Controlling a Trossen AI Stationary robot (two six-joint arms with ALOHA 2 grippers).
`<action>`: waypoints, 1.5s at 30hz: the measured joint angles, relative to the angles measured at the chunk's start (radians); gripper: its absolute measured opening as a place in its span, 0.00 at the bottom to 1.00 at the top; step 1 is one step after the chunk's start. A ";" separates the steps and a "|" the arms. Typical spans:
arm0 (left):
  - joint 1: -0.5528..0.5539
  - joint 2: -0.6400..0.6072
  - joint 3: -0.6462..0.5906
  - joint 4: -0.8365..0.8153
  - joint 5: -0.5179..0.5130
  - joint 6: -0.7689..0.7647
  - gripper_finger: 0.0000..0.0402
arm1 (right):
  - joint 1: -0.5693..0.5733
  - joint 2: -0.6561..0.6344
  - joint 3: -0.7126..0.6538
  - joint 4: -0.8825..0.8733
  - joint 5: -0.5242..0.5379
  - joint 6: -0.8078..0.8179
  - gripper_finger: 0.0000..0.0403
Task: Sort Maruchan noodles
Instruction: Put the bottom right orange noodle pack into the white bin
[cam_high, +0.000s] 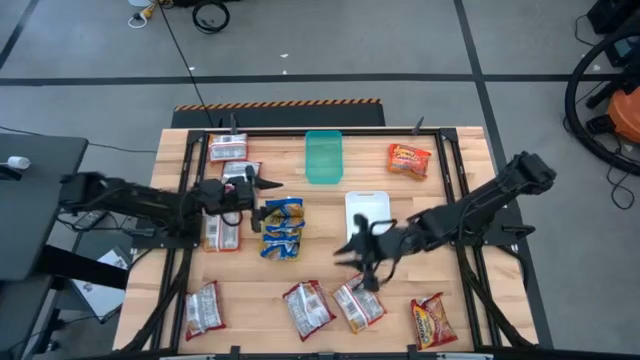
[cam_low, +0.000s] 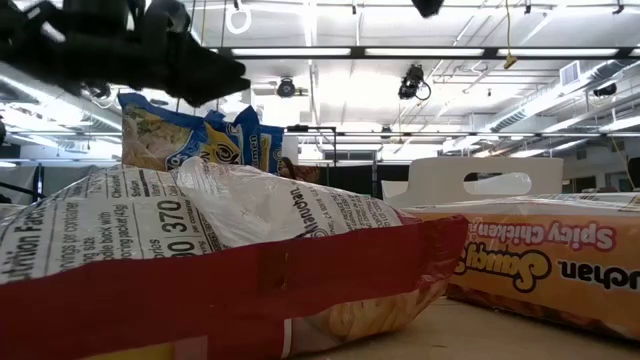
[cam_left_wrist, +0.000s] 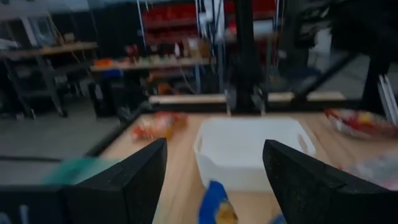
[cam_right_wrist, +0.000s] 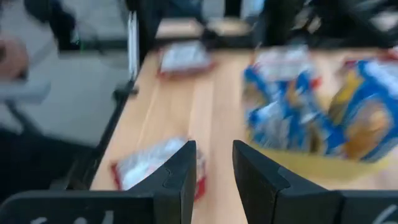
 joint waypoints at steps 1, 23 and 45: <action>-0.021 -0.024 0.014 -0.070 -0.015 0.002 0.67 | 0.015 0.036 0.049 -0.068 0.000 0.011 0.27; -0.540 -0.050 0.099 -0.129 -0.281 -0.086 0.67 | 0.456 0.588 0.521 -0.890 0.007 1.181 0.30; -0.575 -0.049 0.099 -0.125 -0.323 -0.116 0.67 | 0.337 0.614 0.520 -0.686 0.245 1.001 0.42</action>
